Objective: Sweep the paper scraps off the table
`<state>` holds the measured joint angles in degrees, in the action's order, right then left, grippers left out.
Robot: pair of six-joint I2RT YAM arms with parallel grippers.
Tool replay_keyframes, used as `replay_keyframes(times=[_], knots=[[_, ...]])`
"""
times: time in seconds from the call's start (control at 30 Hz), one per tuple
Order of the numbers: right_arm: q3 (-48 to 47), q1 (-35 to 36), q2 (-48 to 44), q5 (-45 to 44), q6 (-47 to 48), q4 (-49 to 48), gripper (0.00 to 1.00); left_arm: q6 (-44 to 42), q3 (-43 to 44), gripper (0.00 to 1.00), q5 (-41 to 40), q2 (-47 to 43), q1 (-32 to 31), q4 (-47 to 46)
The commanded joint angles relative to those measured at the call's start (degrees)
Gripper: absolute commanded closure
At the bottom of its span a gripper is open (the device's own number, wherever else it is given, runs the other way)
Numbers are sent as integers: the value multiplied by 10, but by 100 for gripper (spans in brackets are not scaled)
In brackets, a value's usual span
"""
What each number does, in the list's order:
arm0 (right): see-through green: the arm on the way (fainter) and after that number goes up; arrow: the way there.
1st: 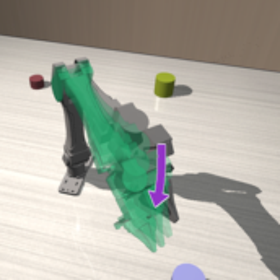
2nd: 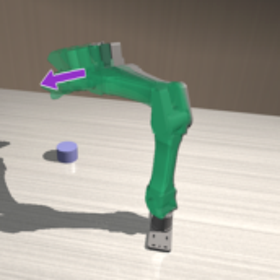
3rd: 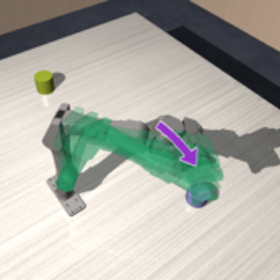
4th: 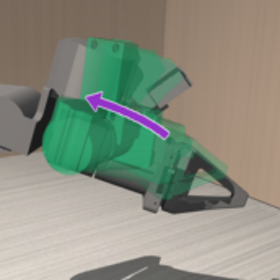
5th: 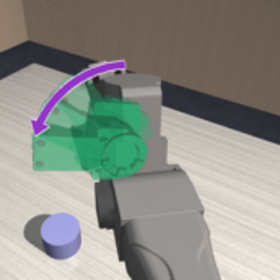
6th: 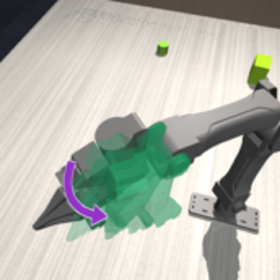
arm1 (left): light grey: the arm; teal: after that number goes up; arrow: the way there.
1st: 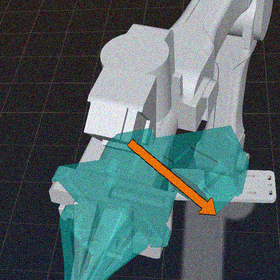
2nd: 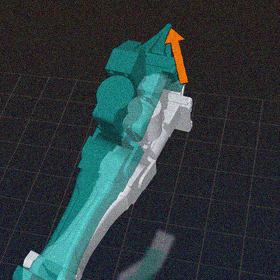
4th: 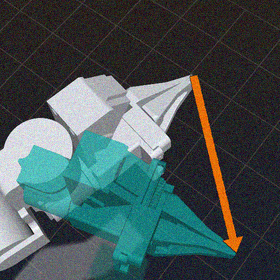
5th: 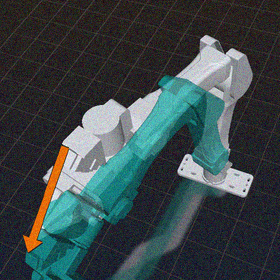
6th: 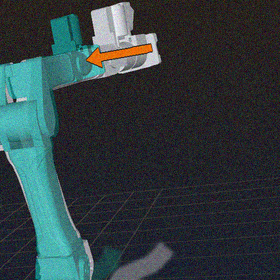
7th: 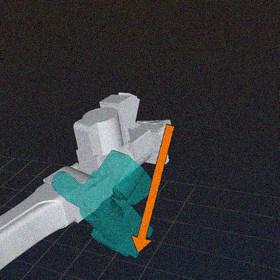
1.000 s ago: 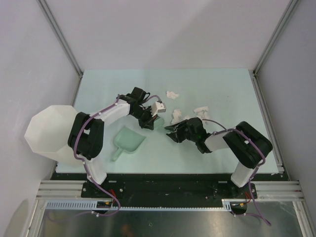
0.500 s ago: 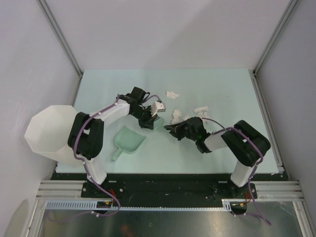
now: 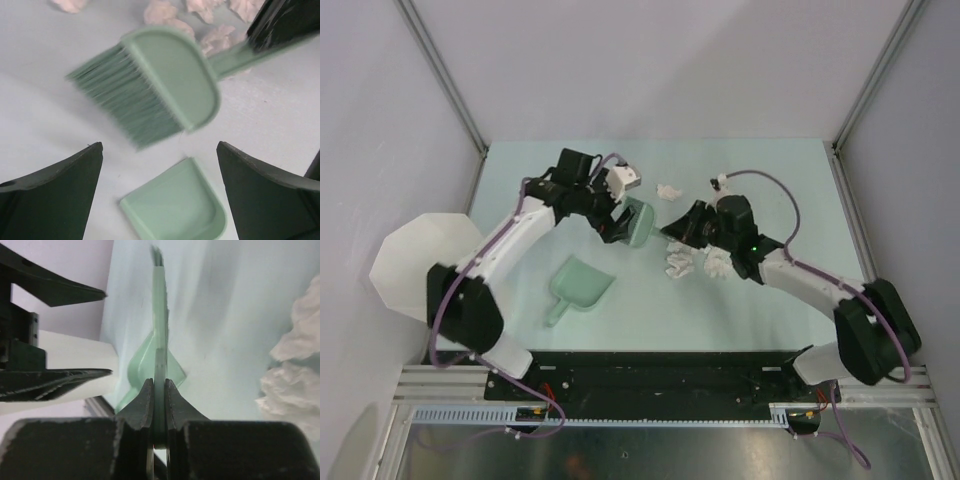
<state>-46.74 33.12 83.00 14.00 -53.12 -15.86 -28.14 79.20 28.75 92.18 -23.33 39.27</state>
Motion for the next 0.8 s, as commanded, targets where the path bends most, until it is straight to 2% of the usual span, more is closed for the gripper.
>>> replay_keyframes(times=[0.0,0.07,0.27,0.37,0.5,0.57,0.63,0.67,0.77], knots=[[-69,-20,-74,5,274,180,100,18,-7,0,-118,-98,0,15],[-94,-21,-102,6,372,238,100,7,-39,0,-146,-131,-7,33],[-128,-38,-158,-12,508,319,100,-15,-156,0,-202,-211,-68,120],[-141,-38,-170,-20,530,350,100,-14,-218,0,-215,-241,-79,161],[-146,-41,-181,-55,549,390,100,-10,-297,0,-280,-281,-79,168],[-146,-44,-192,-35,546,391,100,-2,-319,0,-309,-292,-78,167],[-146,-46,-195,20,534,382,100,0,-298,0,-284,-303,-78,161],[-146,-46,-195,39,523,378,100,-1,-283,0,-230,-320,-79,155],[-146,-46,-199,116,529,369,100,-12,-204,0,-133,-348,-77,128]])
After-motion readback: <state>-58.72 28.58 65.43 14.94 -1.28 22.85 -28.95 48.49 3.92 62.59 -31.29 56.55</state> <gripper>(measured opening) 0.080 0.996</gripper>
